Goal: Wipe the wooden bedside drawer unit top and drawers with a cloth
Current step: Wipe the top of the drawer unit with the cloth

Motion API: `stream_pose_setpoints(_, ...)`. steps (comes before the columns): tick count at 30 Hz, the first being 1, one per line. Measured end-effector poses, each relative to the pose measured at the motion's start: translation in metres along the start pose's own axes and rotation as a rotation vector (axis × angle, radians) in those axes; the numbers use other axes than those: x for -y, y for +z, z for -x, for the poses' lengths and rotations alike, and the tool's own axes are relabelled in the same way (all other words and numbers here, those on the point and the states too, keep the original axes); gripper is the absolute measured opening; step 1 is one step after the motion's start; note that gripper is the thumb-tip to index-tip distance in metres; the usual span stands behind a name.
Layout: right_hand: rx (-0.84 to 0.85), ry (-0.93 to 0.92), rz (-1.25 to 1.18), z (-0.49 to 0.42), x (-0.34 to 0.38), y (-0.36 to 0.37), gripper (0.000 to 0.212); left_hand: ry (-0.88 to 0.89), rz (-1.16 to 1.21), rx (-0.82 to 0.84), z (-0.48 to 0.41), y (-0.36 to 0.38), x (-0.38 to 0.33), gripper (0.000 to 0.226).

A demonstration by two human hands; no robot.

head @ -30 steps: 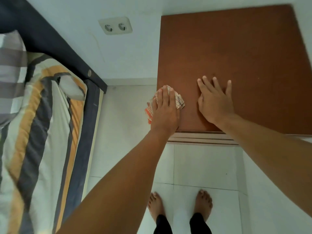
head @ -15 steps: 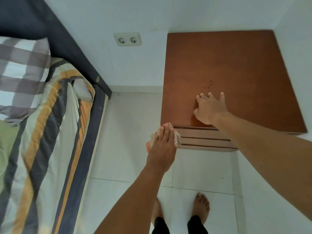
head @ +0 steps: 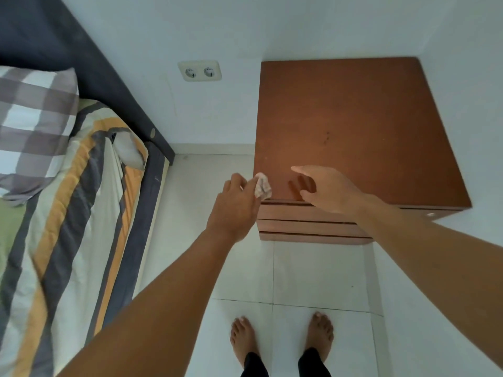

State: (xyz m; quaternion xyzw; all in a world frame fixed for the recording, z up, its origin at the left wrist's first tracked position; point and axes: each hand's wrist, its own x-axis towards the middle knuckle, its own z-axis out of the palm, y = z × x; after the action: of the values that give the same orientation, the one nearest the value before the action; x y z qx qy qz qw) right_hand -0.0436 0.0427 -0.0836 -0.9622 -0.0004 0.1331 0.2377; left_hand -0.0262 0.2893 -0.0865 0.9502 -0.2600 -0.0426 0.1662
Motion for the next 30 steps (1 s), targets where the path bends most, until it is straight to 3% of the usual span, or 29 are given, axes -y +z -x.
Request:
stream_pose_setpoints(4, -0.011, -0.014, -0.167, -0.002, 0.011, 0.002, 0.075, 0.078, 0.153, -0.082, -0.033, -0.017, -0.025, 0.038)
stream_pose_setpoints(10, -0.259, 0.164, -0.543, 0.004, 0.013, -0.009, 0.067, 0.095, 0.205, -0.178, -0.057, -0.020, -0.049, 0.026)
stream_pose_setpoints(16, -0.360, 0.132, -0.331, 0.009, -0.014, -0.032, 0.067, 0.115, 0.155, -0.280, -0.081, -0.015, -0.078, 0.024)
stream_pose_setpoints(20, -0.446, 0.191, -0.257, 0.010, -0.026, -0.034, 0.061, 0.023, 0.286, -0.034, -0.087, 0.007, -0.084, 0.028)
stream_pose_setpoints(22, -0.420, 0.127, -0.228, 0.010, -0.026, -0.030, 0.057, -0.028, 0.314, -0.053, -0.082, 0.017, -0.077, 0.031)
stream_pose_setpoints(26, -0.216, -0.029, -0.020, -0.001, -0.016, -0.013, 0.061, -0.139, 0.131, -0.067, -0.072, 0.024, -0.046, 0.027)
stream_pose_setpoints(30, -0.014, 0.035, 0.160, -0.039, 0.000, 0.008, 0.079, -0.210, 0.042, -0.026, -0.065, 0.024, -0.023, 0.030)
